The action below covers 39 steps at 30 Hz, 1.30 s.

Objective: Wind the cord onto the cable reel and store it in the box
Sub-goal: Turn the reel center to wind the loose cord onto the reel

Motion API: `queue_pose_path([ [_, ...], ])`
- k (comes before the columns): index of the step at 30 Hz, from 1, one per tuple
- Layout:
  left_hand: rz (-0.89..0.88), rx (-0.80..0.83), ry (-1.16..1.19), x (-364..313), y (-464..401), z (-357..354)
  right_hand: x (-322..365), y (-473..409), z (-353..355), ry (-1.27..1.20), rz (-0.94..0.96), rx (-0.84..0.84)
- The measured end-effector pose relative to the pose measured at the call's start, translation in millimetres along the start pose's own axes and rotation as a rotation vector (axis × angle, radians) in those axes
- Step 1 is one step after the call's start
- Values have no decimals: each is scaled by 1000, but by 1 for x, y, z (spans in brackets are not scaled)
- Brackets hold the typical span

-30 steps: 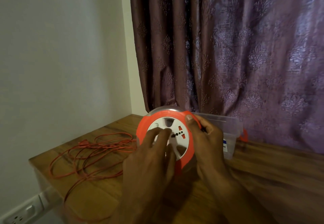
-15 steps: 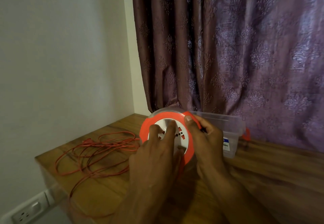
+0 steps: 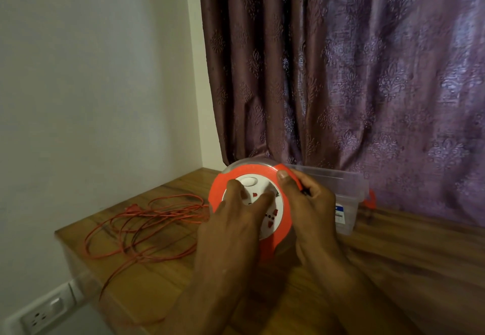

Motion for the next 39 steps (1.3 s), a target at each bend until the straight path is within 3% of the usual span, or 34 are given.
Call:
queue_pose_path([
  [7,-208,-71,65,9,-5,3,1,5,-5,7,12,40],
  [10,-184,-119,213,18,1,6,2,5,-3,3,15,26],
  [14,-19,-264,295,27,13,10,8,1,2,-11,48,-24],
  [26,254,-89,43,9,-2,-12,3,12,-6,41,139,-29],
  [31,232,-37,16,7,-6,-12,-1,7,-3,35,108,-49],
  [39,36,37,3,4,0,-17,-3,1,0,-25,25,-48],
])
Point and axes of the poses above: each hand's wrist, its own y-axis away from the middle knuckle, its own z-axis out of the back of the hand, x = y × z, the point moved 2 cm from there along -y, towards the middle knuckle, and after that the axes turned 5 degrees about y, right-handed, at the moved point
